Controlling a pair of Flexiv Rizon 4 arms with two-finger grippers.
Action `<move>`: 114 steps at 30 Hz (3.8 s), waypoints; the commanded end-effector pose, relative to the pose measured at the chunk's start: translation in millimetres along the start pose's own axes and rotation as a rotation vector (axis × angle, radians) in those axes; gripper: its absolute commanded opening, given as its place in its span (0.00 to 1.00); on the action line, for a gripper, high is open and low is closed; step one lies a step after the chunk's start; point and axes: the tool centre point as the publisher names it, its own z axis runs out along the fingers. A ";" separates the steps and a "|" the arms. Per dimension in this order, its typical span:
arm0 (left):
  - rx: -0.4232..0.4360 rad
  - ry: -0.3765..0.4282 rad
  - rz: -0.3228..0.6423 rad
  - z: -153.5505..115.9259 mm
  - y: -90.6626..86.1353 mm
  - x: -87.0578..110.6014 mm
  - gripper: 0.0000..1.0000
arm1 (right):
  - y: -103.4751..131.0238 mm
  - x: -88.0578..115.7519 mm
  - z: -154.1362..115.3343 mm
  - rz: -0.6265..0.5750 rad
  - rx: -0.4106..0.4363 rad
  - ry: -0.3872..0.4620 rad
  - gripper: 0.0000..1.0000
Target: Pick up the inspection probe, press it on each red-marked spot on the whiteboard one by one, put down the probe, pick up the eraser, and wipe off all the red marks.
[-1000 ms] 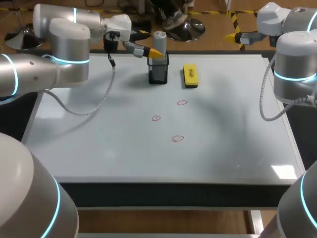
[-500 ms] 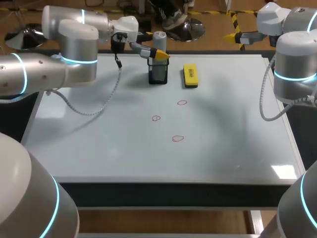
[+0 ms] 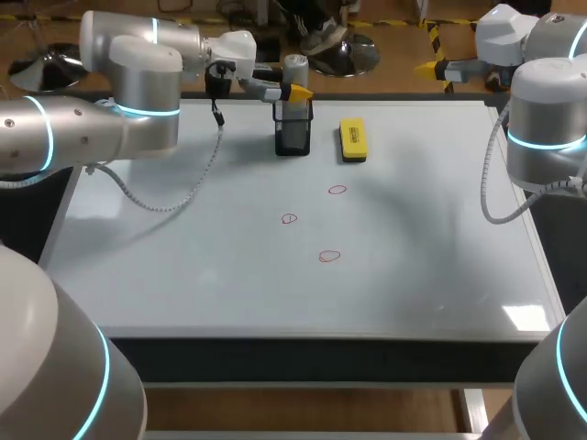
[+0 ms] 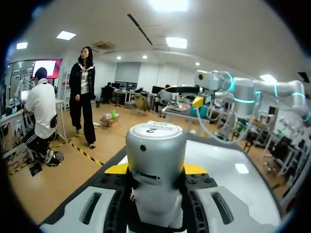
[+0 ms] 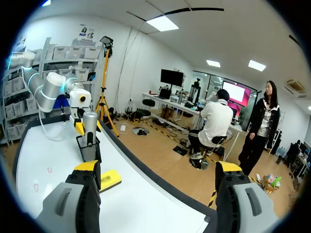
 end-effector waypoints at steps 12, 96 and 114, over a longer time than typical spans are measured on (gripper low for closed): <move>0.064 0.040 0.057 -23.6 -30.0 16.1 0.00 | 0.1 -0.5 0.2 0.000 0.002 0.001 1.00; 0.091 -0.222 0.074 -209.2 -16.0 8.1 0.00 | 0.1 -0.5 0.2 0.000 0.002 0.001 1.00; 0.067 -0.228 0.078 -212.8 -10.9 3.9 0.00 | 0.1 -0.5 0.2 0.000 0.002 0.001 1.00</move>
